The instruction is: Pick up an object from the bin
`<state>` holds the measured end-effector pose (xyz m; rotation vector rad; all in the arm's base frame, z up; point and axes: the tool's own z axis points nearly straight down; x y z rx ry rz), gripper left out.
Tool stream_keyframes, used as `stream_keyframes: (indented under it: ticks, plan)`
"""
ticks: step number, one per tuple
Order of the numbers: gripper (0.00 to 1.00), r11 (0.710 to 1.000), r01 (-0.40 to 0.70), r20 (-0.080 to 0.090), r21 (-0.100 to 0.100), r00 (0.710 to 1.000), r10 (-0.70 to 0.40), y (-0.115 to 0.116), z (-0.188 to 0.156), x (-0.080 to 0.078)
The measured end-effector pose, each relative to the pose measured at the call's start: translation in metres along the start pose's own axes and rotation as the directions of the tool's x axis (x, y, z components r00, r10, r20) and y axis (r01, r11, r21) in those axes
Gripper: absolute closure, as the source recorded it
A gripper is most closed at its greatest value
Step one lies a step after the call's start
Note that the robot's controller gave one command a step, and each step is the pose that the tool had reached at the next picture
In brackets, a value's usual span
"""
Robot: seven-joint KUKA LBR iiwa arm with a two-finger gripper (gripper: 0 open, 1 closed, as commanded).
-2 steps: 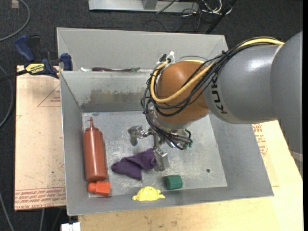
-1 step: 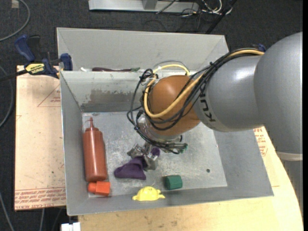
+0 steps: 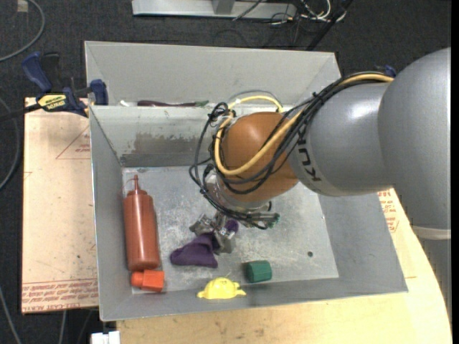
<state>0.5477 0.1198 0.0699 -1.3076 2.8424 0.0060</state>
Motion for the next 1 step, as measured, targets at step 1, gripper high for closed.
stream_keyframes:
  ticks: [1]
  plan:
    - [1.0,0.999,-0.045,0.01,0.005,0.999,0.045,0.0149,-0.1686,-0.0182]
